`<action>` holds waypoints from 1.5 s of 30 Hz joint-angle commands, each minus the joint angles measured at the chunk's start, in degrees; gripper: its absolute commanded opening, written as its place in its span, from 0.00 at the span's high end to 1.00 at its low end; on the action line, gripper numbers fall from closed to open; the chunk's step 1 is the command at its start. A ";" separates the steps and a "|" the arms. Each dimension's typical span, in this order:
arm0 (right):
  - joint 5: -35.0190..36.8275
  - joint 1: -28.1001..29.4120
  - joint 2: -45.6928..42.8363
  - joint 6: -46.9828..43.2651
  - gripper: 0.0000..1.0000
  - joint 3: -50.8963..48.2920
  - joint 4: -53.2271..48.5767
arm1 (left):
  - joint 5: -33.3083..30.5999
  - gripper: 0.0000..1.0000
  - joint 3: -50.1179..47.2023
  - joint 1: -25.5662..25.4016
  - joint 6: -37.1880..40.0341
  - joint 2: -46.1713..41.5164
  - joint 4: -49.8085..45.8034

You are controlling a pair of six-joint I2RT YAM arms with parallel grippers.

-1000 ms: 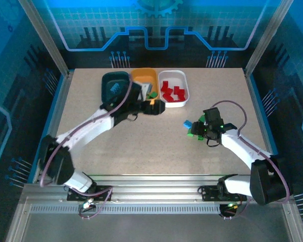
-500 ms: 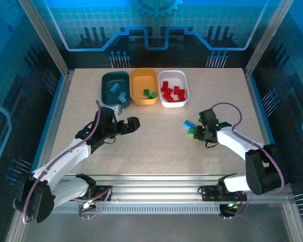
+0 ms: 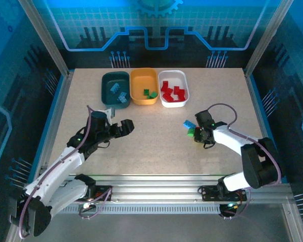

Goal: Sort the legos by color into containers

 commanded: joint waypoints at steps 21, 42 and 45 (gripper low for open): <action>-2.21 24.34 30.50 -8.22 0.70 55.64 0.01 | 15.09 0.01 -13.43 23.17 -17.39 -2.60 2.64; -2.34 15.82 54.31 -11.93 0.35 90.02 -13.44 | 28.00 0.01 -12.63 22.70 -15.85 8.90 15.43; 2.09 16.57 42.92 -9.73 0.35 74.74 -7.91 | 27.39 0.01 -12.69 20.79 -16.37 8.17 15.38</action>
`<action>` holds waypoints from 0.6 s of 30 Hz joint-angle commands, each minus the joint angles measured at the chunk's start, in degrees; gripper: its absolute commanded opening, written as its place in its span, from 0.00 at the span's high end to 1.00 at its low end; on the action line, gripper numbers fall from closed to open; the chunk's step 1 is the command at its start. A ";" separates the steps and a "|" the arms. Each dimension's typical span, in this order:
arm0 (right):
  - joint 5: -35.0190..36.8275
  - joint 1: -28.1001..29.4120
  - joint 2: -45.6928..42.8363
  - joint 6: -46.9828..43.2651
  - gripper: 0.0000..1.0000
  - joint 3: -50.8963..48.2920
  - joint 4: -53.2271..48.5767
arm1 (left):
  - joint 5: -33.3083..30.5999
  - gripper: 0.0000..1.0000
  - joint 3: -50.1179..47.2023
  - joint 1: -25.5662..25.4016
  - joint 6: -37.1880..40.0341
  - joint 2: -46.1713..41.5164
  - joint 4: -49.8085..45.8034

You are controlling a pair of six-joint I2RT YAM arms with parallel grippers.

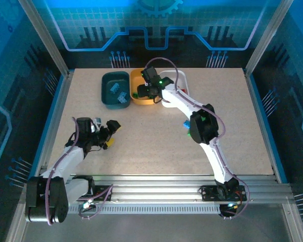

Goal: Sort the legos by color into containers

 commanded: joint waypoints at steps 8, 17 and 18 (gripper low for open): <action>13.08 1.89 -40.26 21.55 0.28 -59.13 13.65 | -7.83 0.01 -0.74 -19.80 -1.96 -0.70 4.62; 16.30 1.72 -52.26 27.12 0.26 -77.98 9.44 | -9.44 0.01 2.07 -32.15 -3.83 11.02 11.24; 16.21 1.35 -52.61 27.26 0.25 -78.87 9.38 | -9.57 0.01 2.53 -32.97 -3.98 11.96 11.51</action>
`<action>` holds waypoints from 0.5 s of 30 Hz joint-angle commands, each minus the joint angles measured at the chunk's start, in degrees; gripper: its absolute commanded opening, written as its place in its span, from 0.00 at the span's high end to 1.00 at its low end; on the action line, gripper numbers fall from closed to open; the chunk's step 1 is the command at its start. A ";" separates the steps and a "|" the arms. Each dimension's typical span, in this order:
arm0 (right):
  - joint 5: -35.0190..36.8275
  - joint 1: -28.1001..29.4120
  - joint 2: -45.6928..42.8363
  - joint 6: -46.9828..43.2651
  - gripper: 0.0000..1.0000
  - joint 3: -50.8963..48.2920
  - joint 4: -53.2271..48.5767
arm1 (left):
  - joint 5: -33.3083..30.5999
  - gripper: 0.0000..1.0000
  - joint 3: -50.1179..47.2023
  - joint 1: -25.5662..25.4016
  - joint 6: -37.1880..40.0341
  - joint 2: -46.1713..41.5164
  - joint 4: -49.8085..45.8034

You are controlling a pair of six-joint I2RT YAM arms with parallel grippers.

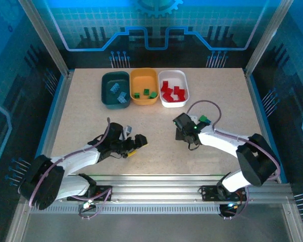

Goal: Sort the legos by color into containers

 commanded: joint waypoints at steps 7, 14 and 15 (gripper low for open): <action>-1.08 -4.10 0.79 1.59 0.33 -3.03 5.53 | -1.69 0.01 4.56 -4.13 -1.49 5.67 3.09; -2.03 -7.01 7.84 -0.21 0.39 0.25 8.56 | -1.66 0.01 6.02 -4.44 -0.82 6.30 1.19; -1.79 -7.10 8.62 -0.14 0.39 0.75 8.69 | -1.83 0.01 6.20 -4.39 -0.62 6.17 0.63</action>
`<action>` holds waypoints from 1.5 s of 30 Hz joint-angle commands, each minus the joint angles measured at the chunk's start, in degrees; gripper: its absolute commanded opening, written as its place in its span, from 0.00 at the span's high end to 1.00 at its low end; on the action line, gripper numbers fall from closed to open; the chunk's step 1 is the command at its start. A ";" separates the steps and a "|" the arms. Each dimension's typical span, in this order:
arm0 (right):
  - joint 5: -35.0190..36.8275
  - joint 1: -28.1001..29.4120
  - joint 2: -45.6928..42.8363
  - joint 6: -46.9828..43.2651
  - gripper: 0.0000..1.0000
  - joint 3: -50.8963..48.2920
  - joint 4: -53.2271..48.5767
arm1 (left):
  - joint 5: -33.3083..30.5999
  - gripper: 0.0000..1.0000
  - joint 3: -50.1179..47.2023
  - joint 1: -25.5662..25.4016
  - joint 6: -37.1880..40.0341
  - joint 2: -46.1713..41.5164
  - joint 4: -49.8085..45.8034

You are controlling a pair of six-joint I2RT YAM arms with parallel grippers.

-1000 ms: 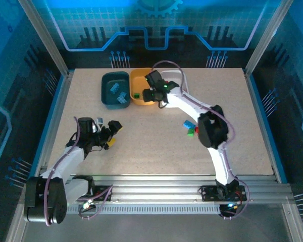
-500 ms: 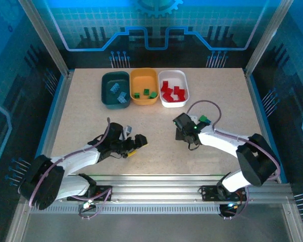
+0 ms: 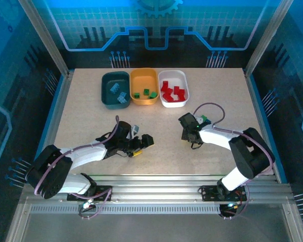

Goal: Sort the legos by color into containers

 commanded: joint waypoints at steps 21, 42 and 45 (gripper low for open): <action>5.00 5.11 -7.12 -3.54 0.65 1.11 -0.53 | -2.40 0.01 5.45 -0.46 3.89 -1.40 -6.12; -12.40 7.12 28.25 -19.23 0.66 56.83 -2.40 | -1.65 0.01 -2.82 25.28 -0.71 -21.73 -15.62; -14.50 5.52 34.84 -19.61 0.66 66.33 -5.48 | -0.65 0.01 -3.32 25.82 -0.12 -21.70 -15.24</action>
